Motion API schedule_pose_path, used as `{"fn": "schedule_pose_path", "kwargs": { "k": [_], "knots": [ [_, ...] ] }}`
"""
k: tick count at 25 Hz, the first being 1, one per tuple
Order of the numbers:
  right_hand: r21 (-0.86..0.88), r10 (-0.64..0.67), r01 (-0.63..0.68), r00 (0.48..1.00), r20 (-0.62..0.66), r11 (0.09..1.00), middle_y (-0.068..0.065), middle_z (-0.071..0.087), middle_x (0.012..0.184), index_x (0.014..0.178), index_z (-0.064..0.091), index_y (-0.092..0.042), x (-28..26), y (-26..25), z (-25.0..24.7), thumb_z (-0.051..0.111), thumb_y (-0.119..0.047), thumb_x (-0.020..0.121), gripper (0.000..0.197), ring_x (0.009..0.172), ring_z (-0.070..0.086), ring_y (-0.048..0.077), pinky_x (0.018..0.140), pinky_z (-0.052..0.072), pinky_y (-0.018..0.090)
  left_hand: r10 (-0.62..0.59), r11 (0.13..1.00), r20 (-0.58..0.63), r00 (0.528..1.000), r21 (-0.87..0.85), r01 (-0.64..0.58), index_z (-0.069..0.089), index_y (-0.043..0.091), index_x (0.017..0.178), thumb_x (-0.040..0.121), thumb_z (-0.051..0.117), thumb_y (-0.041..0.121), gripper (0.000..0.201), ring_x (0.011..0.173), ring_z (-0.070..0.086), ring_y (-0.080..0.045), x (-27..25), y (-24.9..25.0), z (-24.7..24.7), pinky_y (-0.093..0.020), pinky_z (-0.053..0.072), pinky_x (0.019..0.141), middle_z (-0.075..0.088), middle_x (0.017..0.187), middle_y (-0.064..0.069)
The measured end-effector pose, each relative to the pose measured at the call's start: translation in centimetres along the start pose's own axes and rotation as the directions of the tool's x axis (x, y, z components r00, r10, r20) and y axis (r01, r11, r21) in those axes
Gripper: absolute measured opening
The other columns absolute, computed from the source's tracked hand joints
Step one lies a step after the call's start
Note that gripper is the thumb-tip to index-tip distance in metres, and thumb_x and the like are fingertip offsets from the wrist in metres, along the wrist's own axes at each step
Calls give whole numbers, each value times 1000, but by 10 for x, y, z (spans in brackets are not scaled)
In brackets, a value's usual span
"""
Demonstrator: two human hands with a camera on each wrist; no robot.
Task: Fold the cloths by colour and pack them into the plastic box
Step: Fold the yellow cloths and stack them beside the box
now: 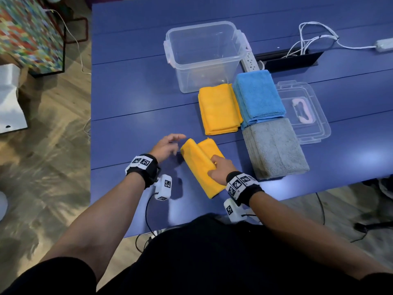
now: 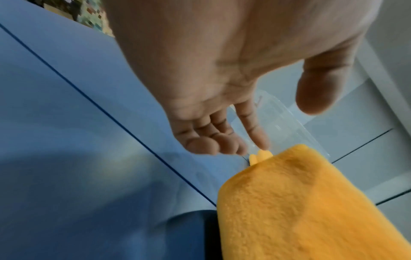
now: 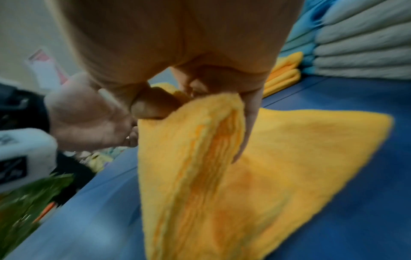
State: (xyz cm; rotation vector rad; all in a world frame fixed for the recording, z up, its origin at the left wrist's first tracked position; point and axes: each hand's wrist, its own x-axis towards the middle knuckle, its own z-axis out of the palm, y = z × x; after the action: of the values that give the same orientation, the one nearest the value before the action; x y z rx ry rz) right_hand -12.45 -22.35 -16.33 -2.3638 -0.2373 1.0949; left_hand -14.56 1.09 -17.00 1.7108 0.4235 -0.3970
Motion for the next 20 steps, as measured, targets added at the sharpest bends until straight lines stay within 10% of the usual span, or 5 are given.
{"fn": "schedule_pose_path", "kwargs": {
  "k": [4,9,15,20],
  "knots": [
    [86,68,-61,995,-75,994,14,58,112,108,47,-20,3,28,-18,55,-17,88,21,81,56,29,59,41,29,-57,813,97,994,582,-10,58,36,97,76,60,34,21,103,54,-30,33,3,36,-37,45,85,58,104,-5],
    [147,200,-176,966,-165,973,13,59,116,118,50,-17,12,52,-24,48,-18,94,24,76,53,23,58,40,28,31,755,-46,998,655,7,51,28,92,89,55,41,15,84,59,-24,54,-6,61,-38,34,93,63,82,3],
    [-75,270,-290,940,-207,954,12,57,99,111,39,-13,10,46,-25,49,-13,87,26,83,57,30,63,46,31,164,627,37,986,767,-133,52,25,119,98,44,47,32,106,57,-23,64,-14,71,-41,30,93,62,114,1],
    [-325,-121,36,962,-245,945,2,50,103,98,45,-20,17,32,-24,63,-22,78,27,96,56,27,73,43,34,286,650,-136,949,755,-88,54,24,108,91,56,50,31,101,53,-19,59,-17,77,-34,30,81,55,105,4]
  ]
}}
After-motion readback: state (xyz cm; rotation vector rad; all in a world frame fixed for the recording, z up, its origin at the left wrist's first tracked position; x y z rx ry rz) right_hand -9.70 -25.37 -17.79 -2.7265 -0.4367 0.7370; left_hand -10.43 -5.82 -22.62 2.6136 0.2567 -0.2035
